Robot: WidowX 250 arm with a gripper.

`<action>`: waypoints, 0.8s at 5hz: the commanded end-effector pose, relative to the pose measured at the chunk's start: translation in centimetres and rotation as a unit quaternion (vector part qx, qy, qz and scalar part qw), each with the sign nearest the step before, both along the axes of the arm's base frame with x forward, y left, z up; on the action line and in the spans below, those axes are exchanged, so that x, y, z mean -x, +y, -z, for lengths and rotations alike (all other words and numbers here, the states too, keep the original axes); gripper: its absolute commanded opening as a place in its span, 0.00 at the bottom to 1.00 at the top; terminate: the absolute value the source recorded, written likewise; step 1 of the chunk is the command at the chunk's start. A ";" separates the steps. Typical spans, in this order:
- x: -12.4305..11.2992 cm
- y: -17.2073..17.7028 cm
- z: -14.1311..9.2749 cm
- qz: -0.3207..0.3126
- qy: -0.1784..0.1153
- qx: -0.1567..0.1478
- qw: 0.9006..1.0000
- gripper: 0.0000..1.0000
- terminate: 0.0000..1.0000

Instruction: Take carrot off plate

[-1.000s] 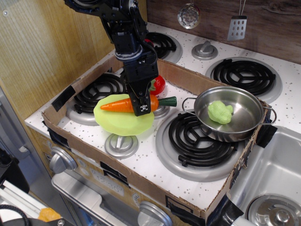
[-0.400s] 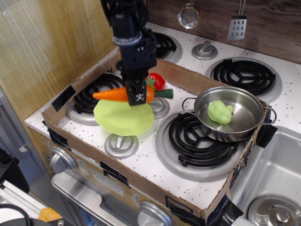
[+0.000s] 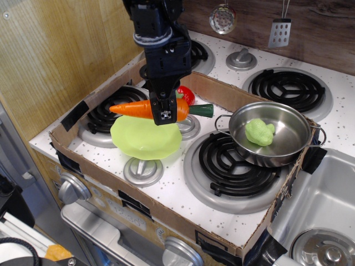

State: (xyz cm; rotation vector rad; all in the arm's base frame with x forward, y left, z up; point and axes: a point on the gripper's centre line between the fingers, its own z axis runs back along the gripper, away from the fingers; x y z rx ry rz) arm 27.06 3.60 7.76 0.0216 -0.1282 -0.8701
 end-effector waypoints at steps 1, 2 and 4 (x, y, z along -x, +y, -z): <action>1.9 -2.3 -0.4 0.143 0.019 0.079 0.986 0.00 0.00; 3.7 -4.4 1.0 0.218 0.014 0.105 0.970 0.00 0.00; 6.1 -7.8 4.2 0.213 -0.034 0.115 0.970 0.00 0.00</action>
